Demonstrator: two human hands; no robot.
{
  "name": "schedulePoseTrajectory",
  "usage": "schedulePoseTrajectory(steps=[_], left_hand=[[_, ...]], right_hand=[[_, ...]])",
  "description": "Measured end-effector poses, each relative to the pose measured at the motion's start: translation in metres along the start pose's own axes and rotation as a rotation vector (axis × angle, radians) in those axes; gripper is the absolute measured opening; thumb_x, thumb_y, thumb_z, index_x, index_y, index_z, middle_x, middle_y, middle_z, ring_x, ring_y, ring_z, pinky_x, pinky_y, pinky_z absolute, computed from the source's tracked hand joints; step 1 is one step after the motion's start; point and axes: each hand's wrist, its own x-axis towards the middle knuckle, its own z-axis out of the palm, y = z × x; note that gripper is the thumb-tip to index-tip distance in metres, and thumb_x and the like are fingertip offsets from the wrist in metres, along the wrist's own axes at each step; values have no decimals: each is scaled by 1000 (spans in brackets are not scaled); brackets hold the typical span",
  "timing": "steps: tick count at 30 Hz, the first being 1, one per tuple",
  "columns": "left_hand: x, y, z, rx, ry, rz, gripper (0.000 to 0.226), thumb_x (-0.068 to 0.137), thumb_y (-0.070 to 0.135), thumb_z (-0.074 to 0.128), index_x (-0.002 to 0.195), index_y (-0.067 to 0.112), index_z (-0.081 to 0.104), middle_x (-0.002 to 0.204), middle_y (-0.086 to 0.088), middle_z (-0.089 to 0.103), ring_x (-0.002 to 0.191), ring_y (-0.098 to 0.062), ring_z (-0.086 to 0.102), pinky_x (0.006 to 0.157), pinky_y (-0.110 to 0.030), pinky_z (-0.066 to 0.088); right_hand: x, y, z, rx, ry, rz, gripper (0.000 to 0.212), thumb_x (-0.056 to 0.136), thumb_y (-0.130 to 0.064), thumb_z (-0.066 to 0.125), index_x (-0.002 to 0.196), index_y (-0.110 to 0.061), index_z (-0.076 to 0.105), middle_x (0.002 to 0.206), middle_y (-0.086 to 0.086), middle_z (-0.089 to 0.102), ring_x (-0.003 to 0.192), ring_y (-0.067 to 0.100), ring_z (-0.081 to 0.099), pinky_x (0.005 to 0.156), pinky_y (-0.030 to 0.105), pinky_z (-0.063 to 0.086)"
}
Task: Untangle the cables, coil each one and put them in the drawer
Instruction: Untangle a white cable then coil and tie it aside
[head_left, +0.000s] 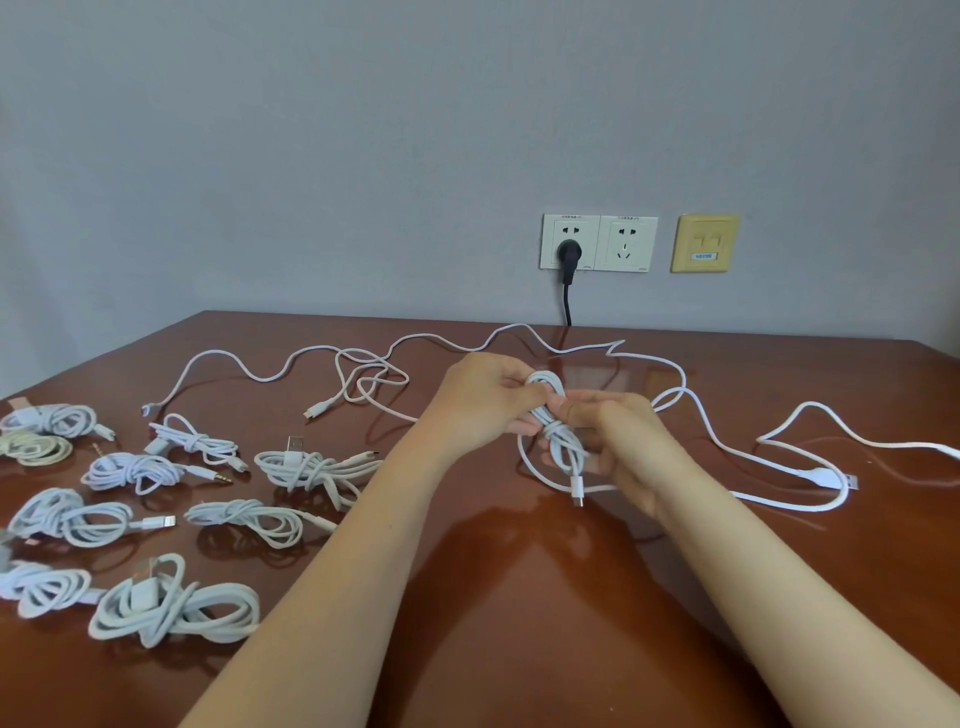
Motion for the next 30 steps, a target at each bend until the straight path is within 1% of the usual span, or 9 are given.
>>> schedulePoseTrajectory(steps=[4,9,12,14,16,20,22,25,30], left_hand=[[2,1,1,42,67,87,10,89,9,59,85,11,68,76,-5,67,63,-12,65,63,-18,56],[3,1,6,-3,89,82,21,95,8,51,81,20,62,76,-5,64,60,-11,64,62,-19,57],[2,0,10,-14,42,72,23,97,6,43,89,19,61,78,1,64,58,-7,66,62,-18,56],[2,0,11,-25,9,77,22,97,5,43,95,18,60,81,4,64,61,-7,67,63,-17,55],[1,0,13,-37,-15,81,20,97,5,43,101,17,59,82,4,64,65,-9,67,66,-18,56],[1,2,14,-116,43,39,14,97,8,47,100,13,59,85,-2,64,69,-13,65,67,-18,57],[2,3,14,-204,95,15,11,96,5,47,98,8,58,88,-7,64,71,-14,64,66,-18,56],[2,5,11,-335,159,8,13,97,1,43,99,4,55,84,-5,62,71,-13,62,60,-14,55],[3,8,4,-364,201,-31,22,98,-2,33,99,7,53,84,-3,60,70,-10,61,60,-13,53]], right_hand=[[-2,-7,-7,46,-76,-22,14,87,-4,55,88,-1,68,75,13,67,63,19,63,65,30,56],[5,0,-3,-363,148,-307,7,84,-20,66,77,-18,67,68,1,67,62,15,60,70,33,49],[8,2,-3,-372,237,-368,12,86,-22,65,75,-18,63,57,-3,59,47,8,54,58,24,47],[6,-1,-5,-271,230,-353,9,85,-16,66,77,-11,64,53,-2,55,39,3,48,46,16,42],[5,-2,-7,-219,225,-341,8,83,-14,68,80,-8,66,51,-3,54,38,3,46,44,16,39],[3,-1,-2,-160,193,-313,8,82,-20,69,82,-12,66,62,1,59,48,8,53,51,21,44],[2,-1,2,-91,135,-283,12,84,-19,66,92,-11,63,73,2,63,58,7,59,55,17,50],[1,-3,3,-25,23,-188,12,89,-18,59,101,-14,58,87,3,65,68,11,63,62,22,53],[-2,-3,4,-62,-77,-115,11,92,-12,54,101,-17,52,77,4,65,46,8,59,49,19,50]])
